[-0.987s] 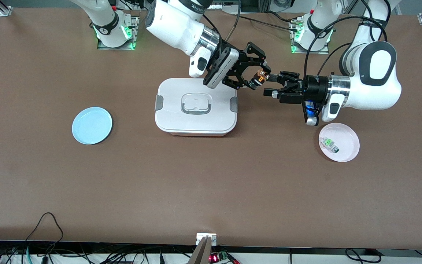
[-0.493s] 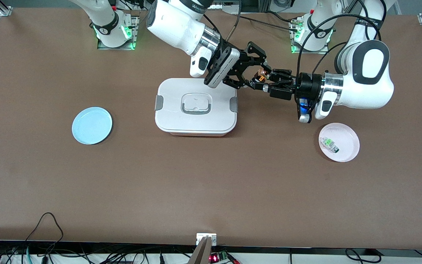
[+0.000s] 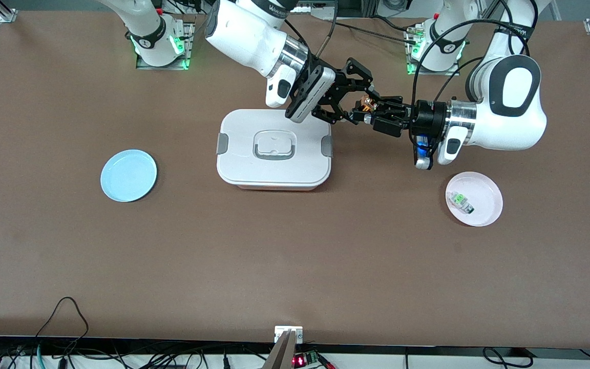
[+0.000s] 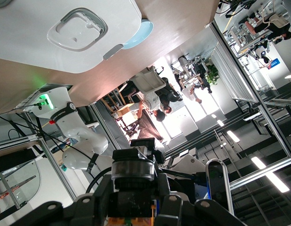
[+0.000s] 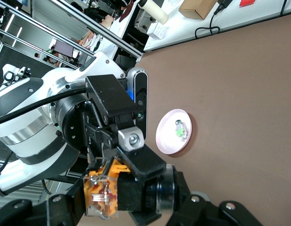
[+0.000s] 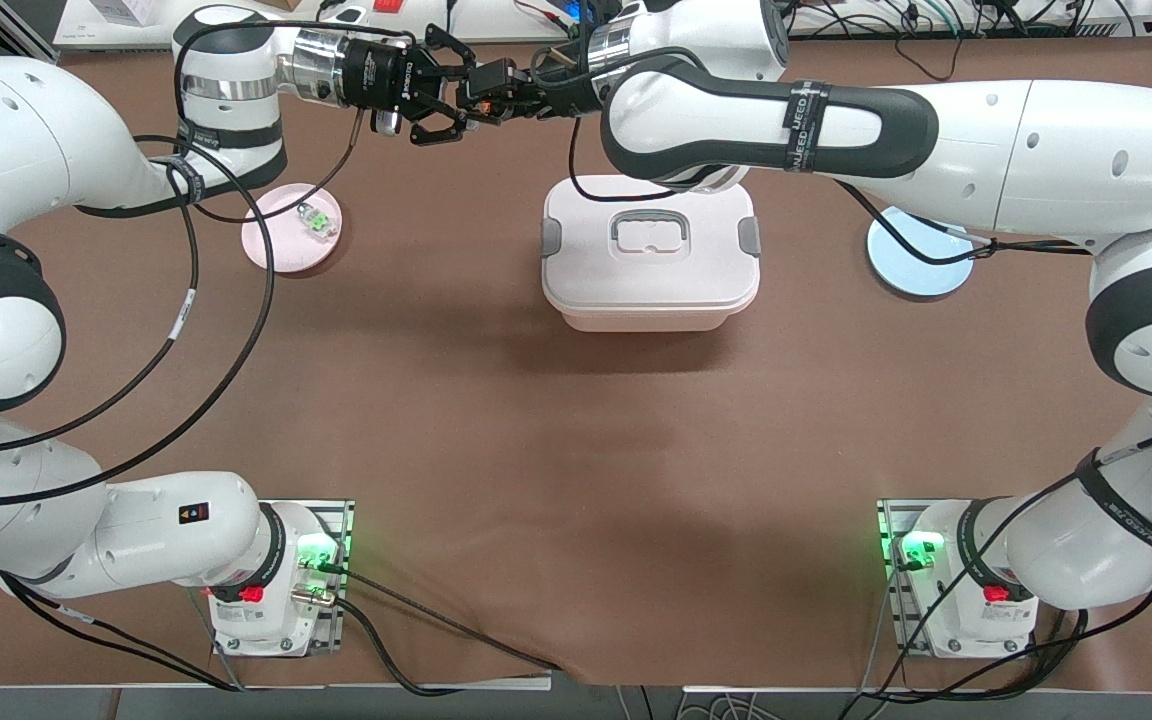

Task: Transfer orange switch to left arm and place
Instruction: 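Close the left gripper on the switch and open the right gripper, then carry the switch to the white dish with the left gripper while the right gripper withdraws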

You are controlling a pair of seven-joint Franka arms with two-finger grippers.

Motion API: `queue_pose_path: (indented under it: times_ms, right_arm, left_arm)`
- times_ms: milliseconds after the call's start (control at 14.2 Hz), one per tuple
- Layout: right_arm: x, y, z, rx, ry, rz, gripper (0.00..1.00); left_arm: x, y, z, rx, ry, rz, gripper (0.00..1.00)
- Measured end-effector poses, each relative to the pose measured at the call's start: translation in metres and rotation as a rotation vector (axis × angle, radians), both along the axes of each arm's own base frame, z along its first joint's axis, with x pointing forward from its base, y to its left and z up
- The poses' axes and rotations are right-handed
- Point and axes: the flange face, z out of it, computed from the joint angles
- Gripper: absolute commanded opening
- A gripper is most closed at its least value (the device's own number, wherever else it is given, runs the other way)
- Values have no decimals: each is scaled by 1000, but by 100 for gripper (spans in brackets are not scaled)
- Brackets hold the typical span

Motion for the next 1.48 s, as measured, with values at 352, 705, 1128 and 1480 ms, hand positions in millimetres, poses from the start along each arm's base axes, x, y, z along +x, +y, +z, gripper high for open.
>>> queue_pose_path:
  times_ms: [352,705,1128,1480]
  right_arm:
    - [0,0,2,3,-1,-1,100]
    - [2,0,5,24,53,-36,100]
    - [8,-5,1,-17,122,7,100]
    - [77,-105,-7,-256,237,116,100]
  left_arm:
    - [0,0,2,1,-5,1,0]
    - [3,12,8,5,-15,25,0]
    - [13,77,-2,191,-86,13,0]
    - [-2,125,-40,512,-332,-292,0]
